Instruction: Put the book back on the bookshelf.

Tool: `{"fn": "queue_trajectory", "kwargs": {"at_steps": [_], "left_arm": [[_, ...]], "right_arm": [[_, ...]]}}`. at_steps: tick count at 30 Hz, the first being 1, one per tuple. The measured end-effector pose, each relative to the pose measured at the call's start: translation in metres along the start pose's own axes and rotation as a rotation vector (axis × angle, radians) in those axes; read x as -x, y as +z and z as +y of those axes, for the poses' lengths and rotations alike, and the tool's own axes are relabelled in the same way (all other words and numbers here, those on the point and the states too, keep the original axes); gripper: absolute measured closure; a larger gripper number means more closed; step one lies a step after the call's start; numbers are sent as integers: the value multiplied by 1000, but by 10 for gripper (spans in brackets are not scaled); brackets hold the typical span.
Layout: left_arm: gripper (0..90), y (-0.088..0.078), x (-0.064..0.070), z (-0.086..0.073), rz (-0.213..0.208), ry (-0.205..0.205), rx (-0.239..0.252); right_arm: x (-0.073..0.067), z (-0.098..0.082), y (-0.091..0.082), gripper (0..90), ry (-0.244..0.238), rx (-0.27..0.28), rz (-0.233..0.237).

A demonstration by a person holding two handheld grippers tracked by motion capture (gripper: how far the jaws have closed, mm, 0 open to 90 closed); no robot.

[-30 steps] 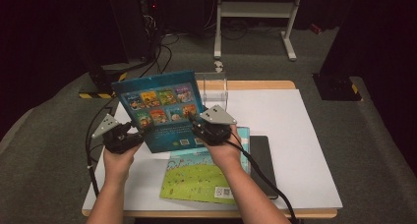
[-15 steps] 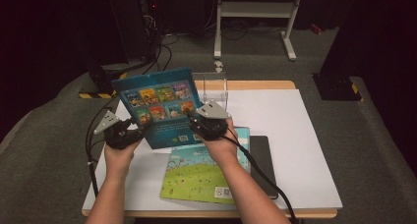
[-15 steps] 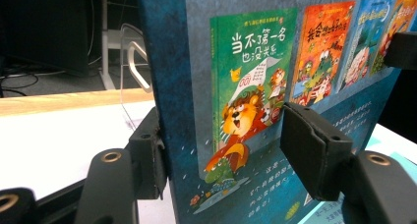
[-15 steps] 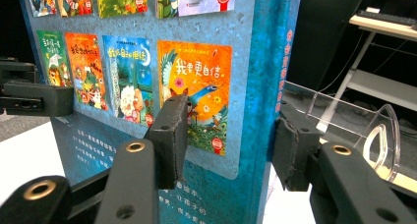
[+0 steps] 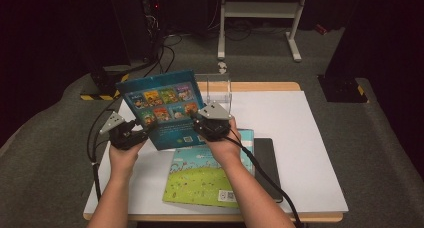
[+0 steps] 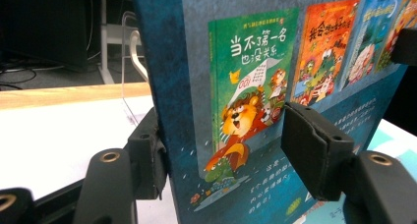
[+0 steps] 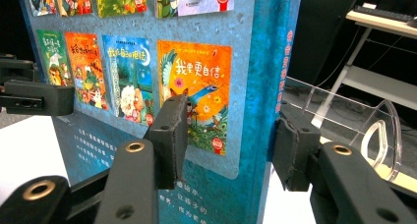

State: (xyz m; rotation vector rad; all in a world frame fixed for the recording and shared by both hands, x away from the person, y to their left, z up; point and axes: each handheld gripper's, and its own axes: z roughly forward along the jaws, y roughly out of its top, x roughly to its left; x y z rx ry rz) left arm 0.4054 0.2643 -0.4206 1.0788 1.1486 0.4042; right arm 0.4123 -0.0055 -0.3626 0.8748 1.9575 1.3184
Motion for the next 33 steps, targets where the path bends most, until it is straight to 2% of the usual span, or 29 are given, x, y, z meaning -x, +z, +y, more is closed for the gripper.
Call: {"fn": "queue_trajectory", "kwargs": {"at_steps": [3,5,10,12,14,15,16,17,22,25,28,30,33], "left_arm": [[379,0,-1,-2,3,2,-7],[378,-1,-1,-3,1,19,-7],[374,-3,2,-5,-4,16,4],[370,-4,3,-7,-4,39,5],[364,-6,5,-8,-3,35,18],[360,-7,5,-9,-1,50,14],[357,-7,6,-9,1,41,28],[354,-9,7,-10,2,58,25],[337,-15,11,-14,14,71,45],[337,-17,12,-14,19,84,44],[352,-19,12,-14,28,72,58],[354,-20,11,-14,39,73,57],[354,-20,13,-15,33,73,54]], "right_arm": [[-1,-1,0,528,-8,-3,-1],[-1,-3,0,526,-8,-4,-2],[-1,-6,-3,516,-8,-2,2],[-2,-7,-4,501,-9,-2,4],[-1,-10,-5,495,-12,8,10],[-2,-12,-7,488,-16,16,16],[-2,-12,-8,479,-24,17,20],[-3,-13,-9,471,-25,18,22],[-4,-18,-14,440,-37,24,55],[-4,-20,-15,429,-39,25,58],[-2,-25,-13,420,-38,7,74],[-2,-25,-13,420,-39,9,77],[1,-24,-11,422,-33,18,89]]}}
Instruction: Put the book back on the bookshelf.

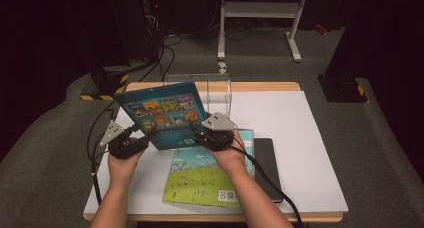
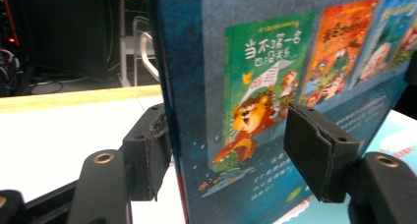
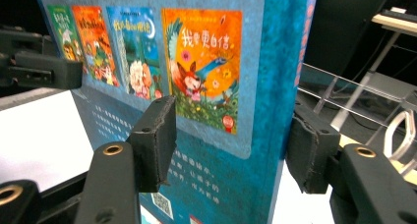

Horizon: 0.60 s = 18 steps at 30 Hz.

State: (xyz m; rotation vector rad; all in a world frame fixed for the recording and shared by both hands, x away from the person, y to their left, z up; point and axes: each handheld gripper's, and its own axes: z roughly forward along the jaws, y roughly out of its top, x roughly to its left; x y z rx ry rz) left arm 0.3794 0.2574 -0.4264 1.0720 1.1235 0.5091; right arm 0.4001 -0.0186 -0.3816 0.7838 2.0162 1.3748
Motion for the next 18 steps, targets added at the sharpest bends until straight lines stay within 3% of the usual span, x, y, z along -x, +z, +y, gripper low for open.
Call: {"fn": "queue_trajectory", "kwargs": {"at_steps": [4,11,18], "left_arm": [[360,0,-1,1,9,7,-1],[364,-4,-4,5,14,-10,18],[366,-7,-6,10,22,-12,35]], "right_arm": [[6,3,5,406,33,7,31],[6,7,10,379,77,-21,74],[5,4,4,460,64,-13,81]]}}
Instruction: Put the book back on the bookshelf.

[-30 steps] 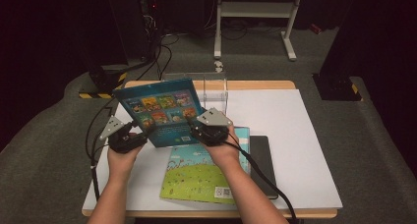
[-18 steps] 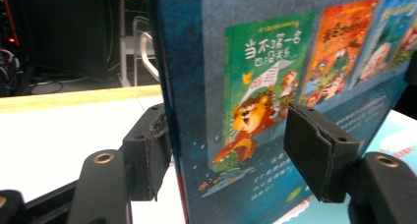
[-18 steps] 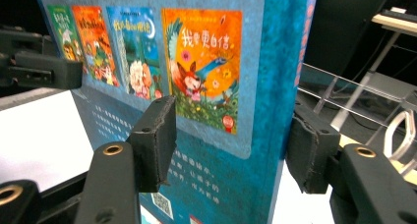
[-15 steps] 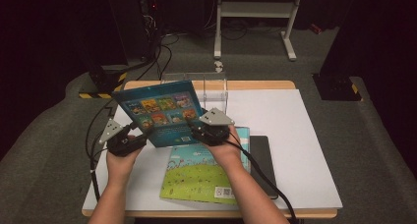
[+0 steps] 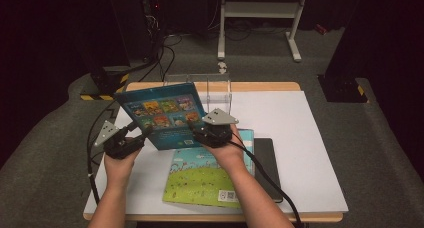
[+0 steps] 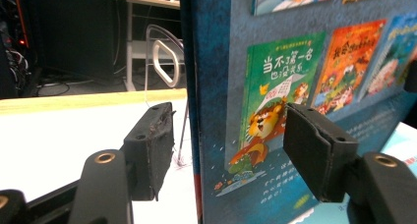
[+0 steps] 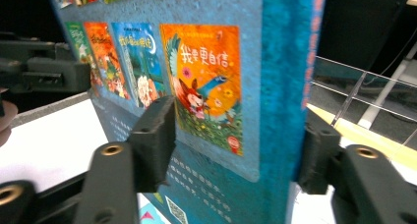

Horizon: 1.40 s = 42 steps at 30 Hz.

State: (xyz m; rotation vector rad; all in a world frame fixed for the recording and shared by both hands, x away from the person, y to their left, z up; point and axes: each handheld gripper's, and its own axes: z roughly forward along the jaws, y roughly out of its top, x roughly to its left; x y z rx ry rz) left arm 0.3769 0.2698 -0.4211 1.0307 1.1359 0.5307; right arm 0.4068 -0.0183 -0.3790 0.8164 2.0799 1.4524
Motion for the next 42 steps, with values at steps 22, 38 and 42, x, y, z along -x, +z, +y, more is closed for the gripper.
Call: {"fn": "queue_trajectory", "kwargs": {"at_steps": [22,38,42], "left_arm": [[380,-2,4,2,-9,-4,15],[378,-6,0,4,0,-14,16],[378,-6,0,4,3,-15,14]], "right_arm": [[-19,-8,-24,535,-31,40,71],[-17,17,-26,731,-54,61,197],[-17,16,-27,764,-52,59,217]]}}
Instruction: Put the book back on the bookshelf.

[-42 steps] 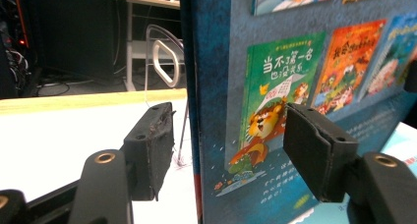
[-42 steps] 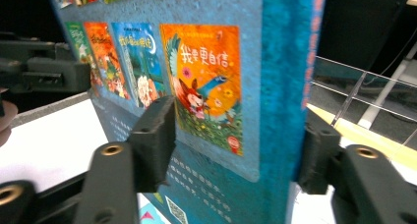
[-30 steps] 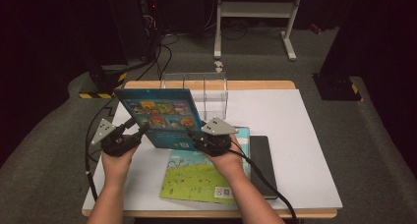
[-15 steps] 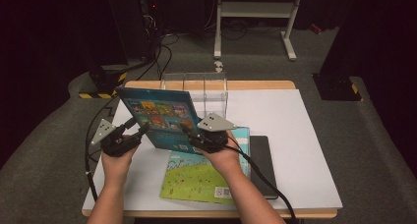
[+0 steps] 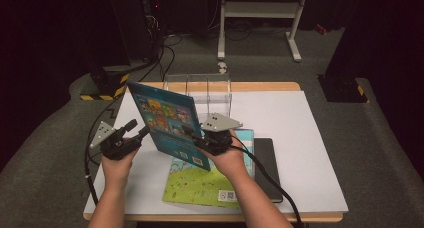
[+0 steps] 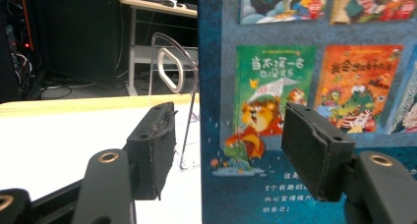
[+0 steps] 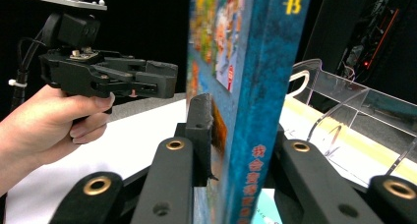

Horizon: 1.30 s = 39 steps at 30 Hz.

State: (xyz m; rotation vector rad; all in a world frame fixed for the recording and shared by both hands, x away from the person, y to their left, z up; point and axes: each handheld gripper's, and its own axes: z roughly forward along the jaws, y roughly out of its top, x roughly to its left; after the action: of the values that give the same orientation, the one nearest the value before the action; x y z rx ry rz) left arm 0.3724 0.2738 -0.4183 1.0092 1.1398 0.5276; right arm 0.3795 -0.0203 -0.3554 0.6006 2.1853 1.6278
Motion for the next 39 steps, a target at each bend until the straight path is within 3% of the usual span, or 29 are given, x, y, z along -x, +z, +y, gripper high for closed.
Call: {"fn": "queue_trajectory", "kwargs": {"at_steps": [4,8,15,21,26,32,39], "left_arm": [[378,0,-2,0,3,-1,-1],[375,-2,-5,2,5,-7,-1],[362,-6,-8,7,5,-4,2],[356,-14,-8,12,15,6,15],[357,-18,-13,18,32,-16,41],[360,-21,-19,21,43,-10,43],[364,-23,-23,24,51,-27,57]], "right_arm": [[-2,0,-1,768,-1,-6,-23],[2,-2,-3,791,40,-3,14],[-2,-1,-2,820,60,1,65],[-5,0,-3,823,58,-2,63],[-7,2,0,828,79,8,51],[-10,15,8,830,60,7,44],[-1,33,14,830,56,38,-35]]}}
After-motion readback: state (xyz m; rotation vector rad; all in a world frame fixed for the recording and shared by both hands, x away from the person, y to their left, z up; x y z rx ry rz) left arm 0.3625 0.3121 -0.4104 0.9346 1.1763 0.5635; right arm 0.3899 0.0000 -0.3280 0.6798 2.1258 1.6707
